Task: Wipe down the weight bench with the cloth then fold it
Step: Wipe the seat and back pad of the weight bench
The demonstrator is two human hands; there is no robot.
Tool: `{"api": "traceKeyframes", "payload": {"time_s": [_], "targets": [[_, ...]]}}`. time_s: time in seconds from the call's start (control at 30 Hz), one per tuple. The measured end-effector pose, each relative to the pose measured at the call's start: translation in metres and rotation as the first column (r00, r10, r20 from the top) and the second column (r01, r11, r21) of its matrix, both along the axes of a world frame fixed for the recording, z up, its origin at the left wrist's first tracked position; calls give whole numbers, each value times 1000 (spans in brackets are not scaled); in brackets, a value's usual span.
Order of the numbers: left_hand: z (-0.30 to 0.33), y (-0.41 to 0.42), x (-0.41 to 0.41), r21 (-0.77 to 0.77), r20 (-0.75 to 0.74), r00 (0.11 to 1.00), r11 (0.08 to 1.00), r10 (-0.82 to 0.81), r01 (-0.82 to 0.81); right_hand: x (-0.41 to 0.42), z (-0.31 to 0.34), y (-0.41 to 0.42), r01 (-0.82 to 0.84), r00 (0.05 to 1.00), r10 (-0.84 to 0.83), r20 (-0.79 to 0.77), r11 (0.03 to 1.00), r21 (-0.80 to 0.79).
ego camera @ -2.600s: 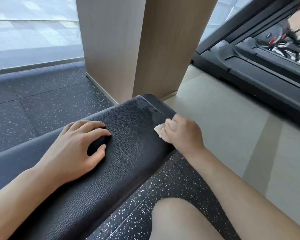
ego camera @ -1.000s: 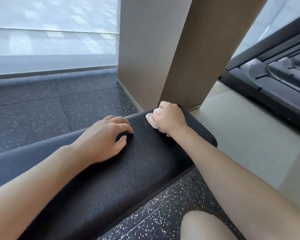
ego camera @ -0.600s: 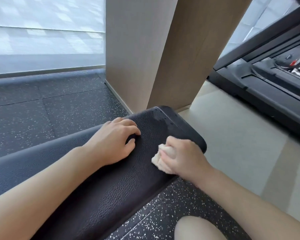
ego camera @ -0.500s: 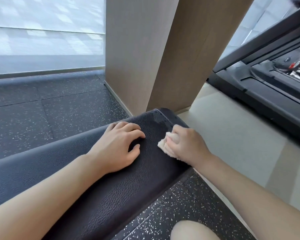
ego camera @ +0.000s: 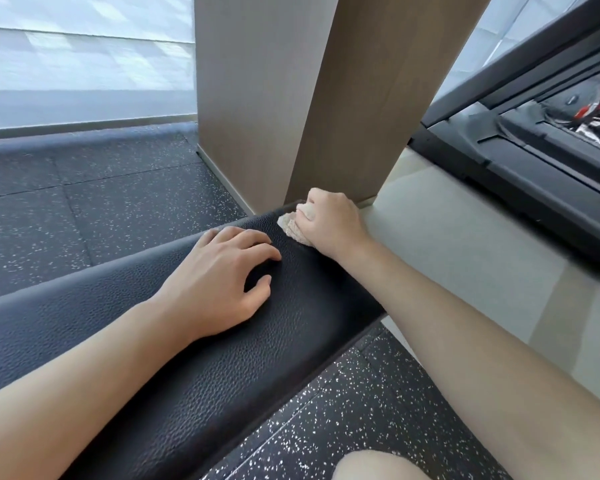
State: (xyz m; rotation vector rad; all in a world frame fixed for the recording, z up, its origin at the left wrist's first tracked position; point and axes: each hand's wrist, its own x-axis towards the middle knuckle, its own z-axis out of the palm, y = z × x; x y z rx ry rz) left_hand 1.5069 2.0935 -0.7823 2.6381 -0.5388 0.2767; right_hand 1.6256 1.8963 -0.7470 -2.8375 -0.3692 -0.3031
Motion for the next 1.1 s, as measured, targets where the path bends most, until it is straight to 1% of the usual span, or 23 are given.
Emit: {"api": "traceKeyframes", "payload": {"time_s": [0.17,0.23,0.37,0.47,0.53,0.73,0.83,0.93,1.0,1.1], "targets": [[1,0,0,2,10,1000,1000,-5,5,-110,-6,-79,-44,998,47,-48,998,55],[2,-1,3,6,6,1000,1000,-23,23,-127,-10,-103,-42,997,46,-57,997,60],[1,-7,10,4,-4,998,998,-62,62,-108,-16,-115,-29,1000,29,5,998,48],[-3,-8,11,-38,2,998,997,-64,64,-78,-18,-110,50,998,-52,31,996,68],[-4,-9,11,-38,8,998,998,-58,59,-55,-15,-100,76,996,-79,37,994,77],[-3,-10,13,-20,-3,997,997,-72,72,59,-1,-32,154,988,-153,-35,988,22],[-4,-7,12,-16,-6,996,996,-83,83,90,1,-11,176,980,-175,-98,984,-2],[-4,-6,11,-14,-2,996,996,-89,89,69,2,-21,158,986,-157,-60,987,3],[-4,-4,9,-12,-4,996,996,-88,88,33,1,-41,136,990,-134,-39,990,42],[-4,-5,7,0,-5,996,997,-84,84,-32,-1,-88,142,989,-139,-55,988,59]]}}
